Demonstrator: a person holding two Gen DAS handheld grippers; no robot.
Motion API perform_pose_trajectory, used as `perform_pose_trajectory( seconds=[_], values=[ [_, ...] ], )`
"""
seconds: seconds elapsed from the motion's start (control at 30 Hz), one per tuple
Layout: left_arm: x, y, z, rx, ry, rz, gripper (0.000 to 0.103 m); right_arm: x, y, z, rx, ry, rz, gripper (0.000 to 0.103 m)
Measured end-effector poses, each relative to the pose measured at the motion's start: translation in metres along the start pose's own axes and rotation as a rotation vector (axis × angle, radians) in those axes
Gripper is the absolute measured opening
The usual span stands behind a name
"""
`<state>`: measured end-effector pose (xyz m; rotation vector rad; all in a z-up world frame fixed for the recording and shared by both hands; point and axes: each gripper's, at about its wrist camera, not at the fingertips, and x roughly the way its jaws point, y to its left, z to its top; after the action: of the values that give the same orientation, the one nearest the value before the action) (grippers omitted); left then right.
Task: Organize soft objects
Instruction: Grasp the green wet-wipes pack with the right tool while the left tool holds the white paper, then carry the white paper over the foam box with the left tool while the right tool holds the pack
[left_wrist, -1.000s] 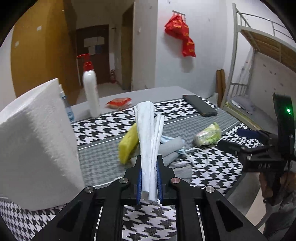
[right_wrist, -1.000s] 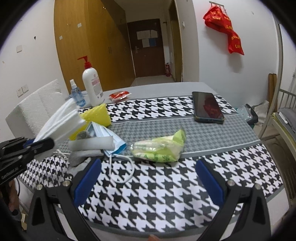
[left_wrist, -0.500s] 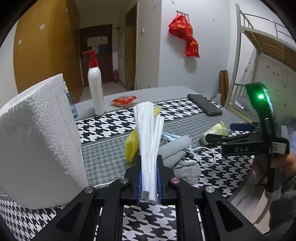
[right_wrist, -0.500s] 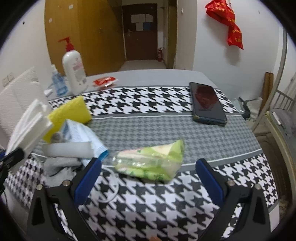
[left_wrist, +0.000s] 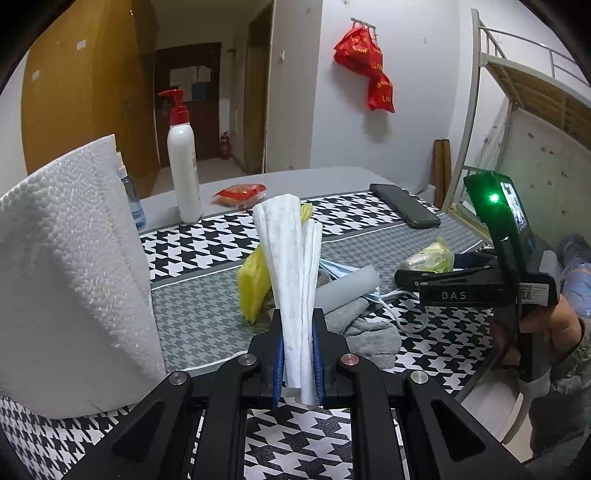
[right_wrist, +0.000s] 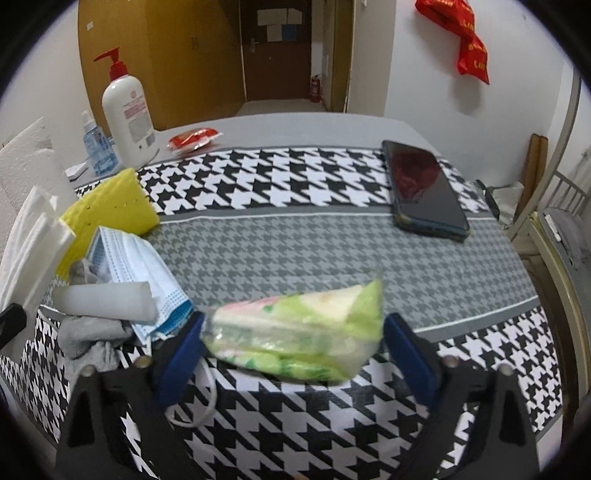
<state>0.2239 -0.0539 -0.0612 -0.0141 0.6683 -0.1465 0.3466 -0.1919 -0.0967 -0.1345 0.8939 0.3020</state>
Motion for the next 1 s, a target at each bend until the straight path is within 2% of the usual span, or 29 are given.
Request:
perform_pose_trajectory(
  seconds=[0.13, 1.0],
  values=[
    [-0.005, -0.003, 0.000, 0.006, -0.010, 0.002, 0.014, -0.005, -0.002, -0.002, 0.015, -0.011, 0.007, 0.076],
    [-0.071, -0.017, 0.008, 0.051, -0.131, 0.022, 0.014, -0.104, 0.011, -0.018, 0.016, -0.202, 0.054, 0.076]
  ],
)
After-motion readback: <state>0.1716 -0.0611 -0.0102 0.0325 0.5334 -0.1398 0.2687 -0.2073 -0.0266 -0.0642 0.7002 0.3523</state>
